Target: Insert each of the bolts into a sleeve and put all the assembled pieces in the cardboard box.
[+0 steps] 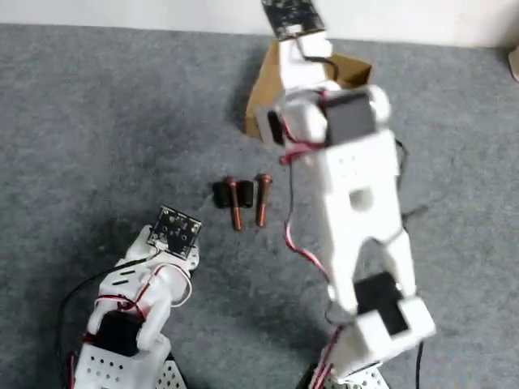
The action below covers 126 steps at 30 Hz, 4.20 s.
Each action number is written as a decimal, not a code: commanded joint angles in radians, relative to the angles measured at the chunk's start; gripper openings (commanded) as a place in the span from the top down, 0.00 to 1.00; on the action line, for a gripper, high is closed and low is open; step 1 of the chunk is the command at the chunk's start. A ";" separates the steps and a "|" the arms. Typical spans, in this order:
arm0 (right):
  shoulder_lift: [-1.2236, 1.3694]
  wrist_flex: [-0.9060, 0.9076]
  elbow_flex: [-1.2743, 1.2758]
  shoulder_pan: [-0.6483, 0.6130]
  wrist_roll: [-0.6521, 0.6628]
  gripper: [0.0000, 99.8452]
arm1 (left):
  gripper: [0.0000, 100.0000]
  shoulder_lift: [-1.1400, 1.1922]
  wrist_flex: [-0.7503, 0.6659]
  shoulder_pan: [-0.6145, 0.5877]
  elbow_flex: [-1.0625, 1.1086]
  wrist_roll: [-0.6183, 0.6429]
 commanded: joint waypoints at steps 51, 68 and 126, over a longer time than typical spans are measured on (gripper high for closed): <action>-0.107 -1.181 1.340 -0.283 -0.425 0.88 | 0.99 -0.005 -0.222 -0.377 -0.016 0.276; -0.099 -1.178 1.340 -0.206 -0.454 0.88 | 0.99 -0.005 -0.222 -0.372 -0.015 0.276; 0.242 -0.759 0.966 -0.180 -0.276 0.99 | 0.99 -0.004 -0.222 -0.331 -0.008 0.255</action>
